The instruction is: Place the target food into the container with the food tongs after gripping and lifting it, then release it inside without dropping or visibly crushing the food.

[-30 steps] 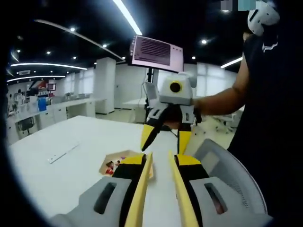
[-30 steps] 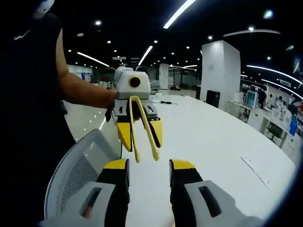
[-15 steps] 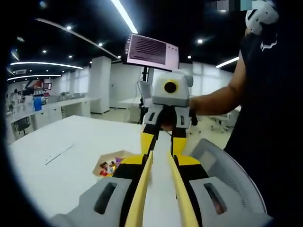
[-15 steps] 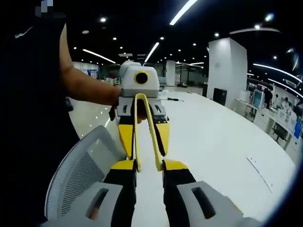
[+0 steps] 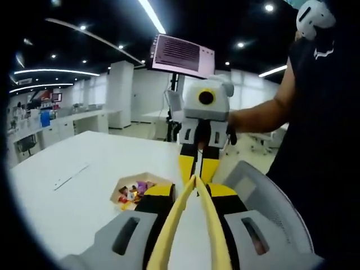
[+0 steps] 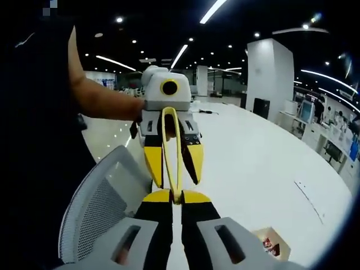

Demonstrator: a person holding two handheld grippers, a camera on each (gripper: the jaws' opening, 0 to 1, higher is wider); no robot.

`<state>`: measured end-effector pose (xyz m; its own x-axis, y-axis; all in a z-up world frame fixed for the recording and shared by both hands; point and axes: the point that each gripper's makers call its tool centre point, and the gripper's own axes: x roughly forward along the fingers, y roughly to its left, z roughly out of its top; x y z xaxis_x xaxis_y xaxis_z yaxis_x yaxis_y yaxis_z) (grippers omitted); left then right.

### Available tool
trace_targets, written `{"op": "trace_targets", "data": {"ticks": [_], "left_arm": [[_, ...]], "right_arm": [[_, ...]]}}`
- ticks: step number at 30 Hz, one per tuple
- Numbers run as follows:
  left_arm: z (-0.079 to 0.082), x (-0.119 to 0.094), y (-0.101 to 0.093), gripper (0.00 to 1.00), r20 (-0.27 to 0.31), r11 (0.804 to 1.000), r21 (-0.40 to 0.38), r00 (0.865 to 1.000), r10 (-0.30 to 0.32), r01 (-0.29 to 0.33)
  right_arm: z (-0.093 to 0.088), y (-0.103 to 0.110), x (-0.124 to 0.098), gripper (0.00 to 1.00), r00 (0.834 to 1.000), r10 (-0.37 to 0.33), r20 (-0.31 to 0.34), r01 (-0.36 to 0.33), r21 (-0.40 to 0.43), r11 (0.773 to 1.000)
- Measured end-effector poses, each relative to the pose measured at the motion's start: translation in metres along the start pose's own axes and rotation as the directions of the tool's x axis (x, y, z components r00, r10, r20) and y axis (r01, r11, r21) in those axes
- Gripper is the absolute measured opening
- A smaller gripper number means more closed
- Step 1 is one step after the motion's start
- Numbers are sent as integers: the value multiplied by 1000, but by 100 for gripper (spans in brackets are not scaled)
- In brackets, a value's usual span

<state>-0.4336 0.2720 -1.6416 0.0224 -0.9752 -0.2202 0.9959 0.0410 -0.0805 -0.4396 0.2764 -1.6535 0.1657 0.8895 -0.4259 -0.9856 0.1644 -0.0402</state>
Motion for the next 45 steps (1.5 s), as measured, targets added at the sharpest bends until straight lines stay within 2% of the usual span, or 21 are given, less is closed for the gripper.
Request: {"op": "trace_targets", "data": {"ticks": [8,15,38,45], "left_arm": [[3,-14,8,19,14,999,-12,999,32,-31],[5,-23,7,18,10,1000,-3,1000,27,-27],[-5,-37,9,17,-72,999,7,997,34,-34],[-12,-36,7,15,-119,999,28,993,28,-24]], "right_arm": [[-3,-2,-4,2,1000,-16,-7,16,9,1000],[-7,-2,-6,2,999,-11,-36,11,-2,1000],[-17,-6,-18,1,995,-20,-99,17,-35,999],[-20,-6,-17,1,993,-21,-116,17,-42,999]]}}
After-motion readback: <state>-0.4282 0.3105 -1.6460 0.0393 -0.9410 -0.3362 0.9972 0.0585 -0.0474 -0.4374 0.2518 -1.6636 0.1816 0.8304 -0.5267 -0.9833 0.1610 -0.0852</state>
